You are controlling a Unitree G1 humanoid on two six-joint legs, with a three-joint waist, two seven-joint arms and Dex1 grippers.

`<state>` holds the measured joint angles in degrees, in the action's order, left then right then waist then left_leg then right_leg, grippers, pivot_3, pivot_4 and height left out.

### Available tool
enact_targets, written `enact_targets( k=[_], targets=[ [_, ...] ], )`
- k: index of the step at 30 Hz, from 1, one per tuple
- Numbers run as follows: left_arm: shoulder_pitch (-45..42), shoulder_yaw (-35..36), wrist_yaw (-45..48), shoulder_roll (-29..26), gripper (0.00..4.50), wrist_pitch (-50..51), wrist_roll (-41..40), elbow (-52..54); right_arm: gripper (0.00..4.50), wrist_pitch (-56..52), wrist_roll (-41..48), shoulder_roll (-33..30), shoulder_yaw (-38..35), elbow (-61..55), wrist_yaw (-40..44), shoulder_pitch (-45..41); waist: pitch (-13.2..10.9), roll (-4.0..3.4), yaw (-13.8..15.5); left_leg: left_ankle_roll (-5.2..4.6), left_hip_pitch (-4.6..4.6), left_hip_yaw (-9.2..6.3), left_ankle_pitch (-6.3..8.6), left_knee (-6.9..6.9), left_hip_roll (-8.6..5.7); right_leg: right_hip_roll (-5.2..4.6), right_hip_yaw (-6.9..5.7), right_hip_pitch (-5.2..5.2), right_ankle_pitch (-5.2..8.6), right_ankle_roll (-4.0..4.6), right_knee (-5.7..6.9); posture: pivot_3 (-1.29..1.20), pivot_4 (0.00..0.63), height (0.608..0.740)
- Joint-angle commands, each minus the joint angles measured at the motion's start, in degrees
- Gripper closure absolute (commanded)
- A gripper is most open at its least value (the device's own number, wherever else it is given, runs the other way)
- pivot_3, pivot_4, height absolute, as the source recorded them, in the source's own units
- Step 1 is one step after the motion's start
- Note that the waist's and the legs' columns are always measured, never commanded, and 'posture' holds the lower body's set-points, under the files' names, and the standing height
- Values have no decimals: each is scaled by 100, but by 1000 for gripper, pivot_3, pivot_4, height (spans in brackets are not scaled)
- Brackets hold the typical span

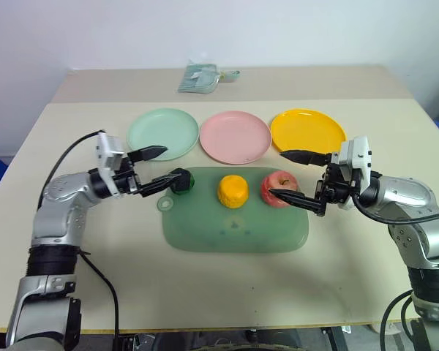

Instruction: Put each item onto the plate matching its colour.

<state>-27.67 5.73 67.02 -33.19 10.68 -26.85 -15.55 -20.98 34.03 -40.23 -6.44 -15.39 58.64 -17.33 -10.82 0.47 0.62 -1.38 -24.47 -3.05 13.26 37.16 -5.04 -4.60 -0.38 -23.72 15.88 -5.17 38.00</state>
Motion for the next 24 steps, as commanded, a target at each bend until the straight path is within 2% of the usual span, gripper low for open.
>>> enact_targets(
  k=[1,12,21,24],
  targets=[
    [-189,-126,-48,134,0,46,109,-179,74,49,72,42,-108,-181,-45,-2,0,0,2,0,0,0,0,0,0,0,0,0,0,0,1,0,150,729],
    [-20,-539,198,213,0,-73,493,-412,74,-159,193,-32,-311,-441,-298,143,0,1,7,-1,-1,0,1,3,-1,-3,1,2,0,0,-2,0,150,729],
    [-71,-487,96,428,0,-479,640,-732,74,-298,210,-50,-355,-569,-406,184,0,1,14,-3,-1,-1,2,5,-2,-5,1,4,0,0,-2,0,150,729],
    [-62,-467,40,469,843,-691,717,-744,0,-309,199,-66,-349,-525,-388,122,0,1,9,-3,-1,-1,2,4,-2,-4,0,3,0,0,-2,0,150,729]
  ],
)
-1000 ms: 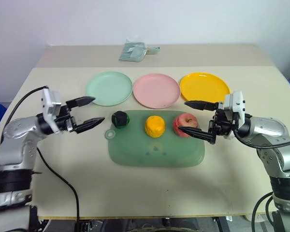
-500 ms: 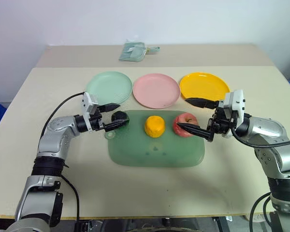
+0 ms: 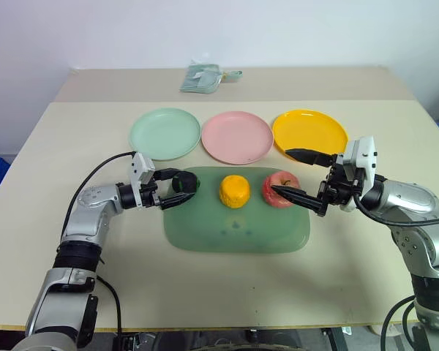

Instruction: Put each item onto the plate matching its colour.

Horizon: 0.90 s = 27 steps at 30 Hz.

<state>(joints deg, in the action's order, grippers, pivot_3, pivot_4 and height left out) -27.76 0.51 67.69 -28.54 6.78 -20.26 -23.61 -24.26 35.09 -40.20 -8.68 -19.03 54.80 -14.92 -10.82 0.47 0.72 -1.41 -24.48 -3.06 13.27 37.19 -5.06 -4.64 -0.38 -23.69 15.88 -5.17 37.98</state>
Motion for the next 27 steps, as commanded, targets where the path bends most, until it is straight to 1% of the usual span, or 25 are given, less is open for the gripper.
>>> enact_targets(
  k=[1,9,11,15,18,20,22,23,24,25,27],
  targets=[
    [-47,77,-16,4,1307,-244,19,91,0,14,88,-72,-122,-153,0,-136,0,0,-1,0,0,0,0,0,0,0,0,0,0,0,0,0,150,729],
    [-7,154,-92,-14,1307,-348,12,166,0,48,34,-28,-61,-70,30,-220,0,0,2,0,0,0,0,1,0,0,0,0,0,0,0,0,150,729],
    [-67,288,-253,5,1307,-453,-21,163,0,62,28,-10,-52,-50,25,-244,0,0,1,0,0,0,0,1,0,0,0,0,0,0,0,0,150,729],
    [-504,682,-991,96,1307,-874,19,-149,0,106,31,91,-79,7,-79,-343,-1,1,7,0,0,0,0,2,0,0,0,0,0,0,1,0,150,729],
    [-872,920,-1321,195,1307,-999,-83,-371,0,250,-212,323,-1,159,-444,-676,0,2,0,1,-1,-1,0,6,0,1,-1,0,-1,-2,3,0,150,729],
    [-1190,1002,-1703,255,1307,-1145,69,-710,0,171,-314,588,151,264,-778,-1012,0,2,-4,1,0,0,-1,5,-1,2,-2,0,-1,-2,3,0,150,729],
    [-1543,1052,-2194,323,1307,-1356,275,-1230,0,187,-454,739,383,161,-850,-1114,1,3,-2,9,0,0,-6,5,-1,4,-2,-3,-1,-2,6,0,150,729],
    [-1776,1076,-2525,353,1307,-1417,390,-1633,0,253,-654,906,481,281,-1089,-1275,2,5,-3,33,0,0,-20,3,-2,5,-2,-4,-1,-2,7,0,150,729],
    [-1945,1094,-2744,375,1307,-1470,472,-1937,0,304,-801,1027,543,395,-1277,-1400,2,6,-2,35,0,0,-21,2,-2,6,-3,-4,-1,-2,7,0,150,729],
    [-2128,1198,-2927,437,1307,-1464,412,-2252,0,449,-1156,1195,604,644,-1677,-1614,2,6,-12,35,-1,0,-22,3,-3,6,-3,-5,-1,-3,8,0,150,729],
    [-2344,1324,-3055,502,1307,-1514,325,-2640,0,635,-1573,1378,661,928,-2089,-1837,2,6,-11,34,-4,3,-23,6,-6,5,-3,-9,-3,-5,13,0,150,729]
  ],
)
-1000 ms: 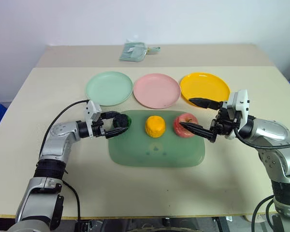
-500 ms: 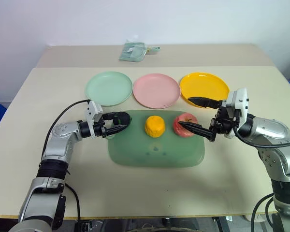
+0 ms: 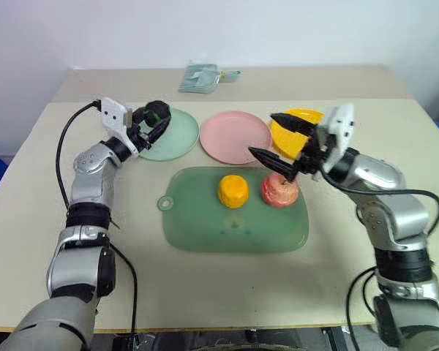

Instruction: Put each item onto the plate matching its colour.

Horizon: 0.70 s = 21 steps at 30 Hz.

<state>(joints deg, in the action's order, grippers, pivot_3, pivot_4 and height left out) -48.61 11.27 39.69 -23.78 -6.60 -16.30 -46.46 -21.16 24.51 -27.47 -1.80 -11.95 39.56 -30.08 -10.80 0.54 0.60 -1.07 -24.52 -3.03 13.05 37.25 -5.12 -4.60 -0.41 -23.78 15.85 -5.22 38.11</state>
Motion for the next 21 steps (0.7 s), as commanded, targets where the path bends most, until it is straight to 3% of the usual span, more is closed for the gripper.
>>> enact_targets(
  k=[1,5,9,14,18,21],
  targets=[
    [-362,204,-404,54,1307,-282,47,-581,0,351,-549,149,29,238,-538,-353,0,0,5,1,0,0,-1,1,-1,-1,0,-1,0,0,2,0,150,729],
    [-620,187,-724,106,1307,-457,219,-1099,0,338,-527,211,112,175,-426,-331,0,2,12,1,-8,-1,0,-4,-5,-1,-1,-8,0,0,-1,0,150,729],
    [-646,209,-614,90,22,-556,206,-1144,0,254,-418,139,171,-70,-224,-188,0,2,-2,1,-20,1,-1,0,-5,-1,-1,-21,-1,-1,2,0,150,729],
    [-469,131,-159,-37,22,-609,177,-669,0,-229,-6,23,130,-513,64,-48,0,2,-9,2,-20,1,-2,0,-3,1,0,-23,-1,-1,5,0,150,729],
    [0,136,1056,-176,22,-25,-413,542,0,-745,278,-325,309,-925,543,69,0,1,-34,2,-21,1,-1,-2,-2,0,1,-24,0,-1,5,0,150,729],
    [987,-165,2480,-535,22,791,-1090,2232,0,-1182,304,-537,549,-1081,646,119,1,0,-76,2,-21,0,-1,-4,1,-1,2,-24,0,-1,2,0,150,729]
  ],
)
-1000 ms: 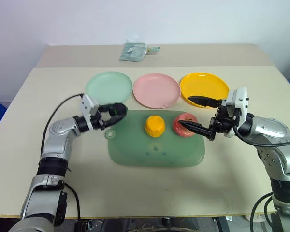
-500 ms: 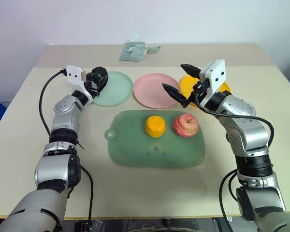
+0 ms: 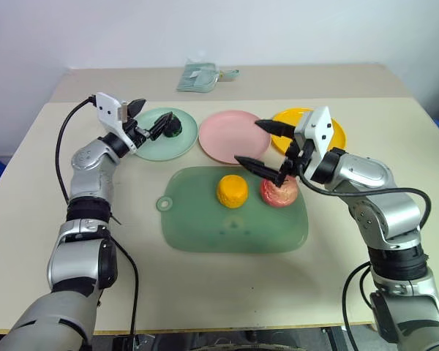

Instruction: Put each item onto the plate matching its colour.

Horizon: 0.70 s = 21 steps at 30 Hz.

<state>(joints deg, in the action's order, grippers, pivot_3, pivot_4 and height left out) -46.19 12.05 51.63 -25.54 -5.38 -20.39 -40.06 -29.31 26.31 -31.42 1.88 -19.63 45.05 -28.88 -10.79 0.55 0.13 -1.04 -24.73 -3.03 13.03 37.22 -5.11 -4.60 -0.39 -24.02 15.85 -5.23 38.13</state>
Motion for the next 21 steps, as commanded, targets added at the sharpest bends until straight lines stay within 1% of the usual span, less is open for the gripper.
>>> enact_targets(
  k=[1,4,6,9,12,14,16,18,21],
  targets=[
    [1073,-322,1623,-491,22,882,-844,2058,0,-447,85,-119,254,-301,49,-40,2,-3,-91,0,0,1,0,-1,1,-1,2,0,0,0,-1,0,150,729],
    [1803,-361,2066,-845,22,1360,-1148,2938,0,-649,-231,-118,581,-153,-101,-186,1,-4,-116,4,1,1,-2,-9,3,-2,7,-3,1,2,-2,0,150,729],
    [2147,-323,2179,-1059,22,1565,-1218,3322,0,-813,-190,-156,632,-113,-31,-228,1,-4,-102,4,1,-1,-2,-9,7,2,6,-5,1,3,0,0,150,729],
    [2430,-279,2352,-1314,22,1848,-1367,3670,0,-922,-184,-181,698,-70,65,-333,1,-4,-49,-6,1,-6,4,-6,6,1,4,-2,0,4,1,0,150,729],
    [2653,-347,2473,-1509,22,2001,-1401,3953,0,-1057,-218,-187,844,-28,169,-473,1,-4,-62,-16,1,-5,10,-2,4,-2,4,1,0,4,-3,0,150,729],
    [2787,-423,2526,-1541,22,1915,-1279,3986,0,-1189,-454,-214,1126,122,167,-659,1,-4,-77,-14,1,-5,9,-6,4,-2,4,0,0,4,-4,0,150,729],
    [2900,-473,2568,-1538,22,1868,-1224,4019,0,-1341,-614,-106,1309,348,82,-897,1,-4,-87,-4,1,-5,3,-8,4,-1,4,-3,0,4,-4,0,150,729],
    [2968,-480,2555,-1510,22,1889,-1261,4099,0,-1509,-682,-7,1412,506,30,-1076,1,-5,-91,-2,1,-3,1,-9,5,-1,4,-5,1,4,-3,0,150,729],
    [3022,-482,2550,-1495,22,1850,-1262,4166,0,-1678,-738,-57,1589,528,150,-1177,1,-5,-71,-2,1,-3,1,-10,5,-1,4,-6,1,4,-3,0,150,729]
  ],
)
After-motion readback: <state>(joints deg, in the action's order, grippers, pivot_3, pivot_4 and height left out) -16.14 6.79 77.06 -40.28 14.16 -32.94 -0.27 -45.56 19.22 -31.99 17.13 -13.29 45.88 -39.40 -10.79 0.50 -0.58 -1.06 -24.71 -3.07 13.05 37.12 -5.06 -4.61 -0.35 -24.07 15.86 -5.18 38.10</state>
